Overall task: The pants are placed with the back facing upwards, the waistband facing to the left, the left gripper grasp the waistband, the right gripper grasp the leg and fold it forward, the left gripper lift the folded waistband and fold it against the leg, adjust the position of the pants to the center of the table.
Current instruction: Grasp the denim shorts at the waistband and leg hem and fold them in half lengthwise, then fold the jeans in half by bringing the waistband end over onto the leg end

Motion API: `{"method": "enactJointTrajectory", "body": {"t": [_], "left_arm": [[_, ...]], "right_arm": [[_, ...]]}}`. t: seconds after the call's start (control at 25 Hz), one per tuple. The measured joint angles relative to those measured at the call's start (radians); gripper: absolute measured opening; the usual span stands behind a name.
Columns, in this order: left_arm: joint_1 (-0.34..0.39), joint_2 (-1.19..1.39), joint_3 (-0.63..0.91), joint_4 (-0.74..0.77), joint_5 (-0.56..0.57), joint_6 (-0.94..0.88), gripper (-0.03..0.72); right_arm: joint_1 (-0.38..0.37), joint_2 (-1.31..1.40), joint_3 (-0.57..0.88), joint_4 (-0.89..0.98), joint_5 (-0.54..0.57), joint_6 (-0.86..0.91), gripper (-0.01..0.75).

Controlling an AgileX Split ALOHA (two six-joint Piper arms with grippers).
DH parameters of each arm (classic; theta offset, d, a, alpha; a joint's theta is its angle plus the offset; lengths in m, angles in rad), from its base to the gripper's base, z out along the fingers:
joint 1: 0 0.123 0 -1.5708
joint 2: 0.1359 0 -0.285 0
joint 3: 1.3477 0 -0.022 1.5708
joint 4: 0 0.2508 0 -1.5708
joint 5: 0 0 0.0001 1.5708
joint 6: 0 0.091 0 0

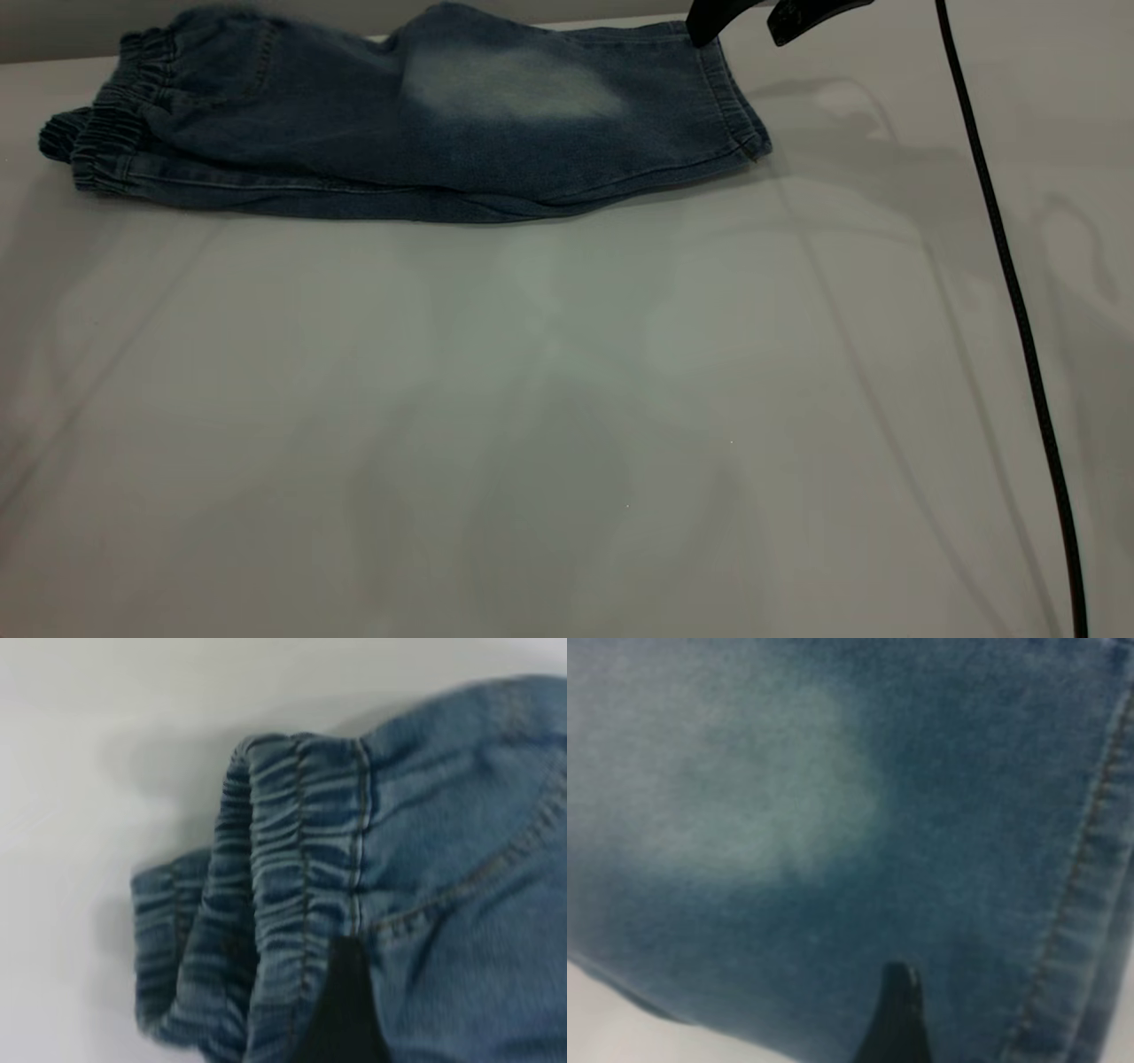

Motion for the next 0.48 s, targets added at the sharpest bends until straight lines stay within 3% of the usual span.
{"method": "enactJointTrajectory", "body": {"t": [0.24,0.48], "left_arm": [[0.000,0.003,-0.044,0.161,0.192,-0.044,0.561],[0.001,0.016,-0.044,0.331,0.196,-0.104,0.561]], "right_arm": [[0.035,0.000,-0.013,0.000,0.023,0.000,0.544],[0.045,0.000,-0.069,0.003,0.081,0.002,0.544]]}}
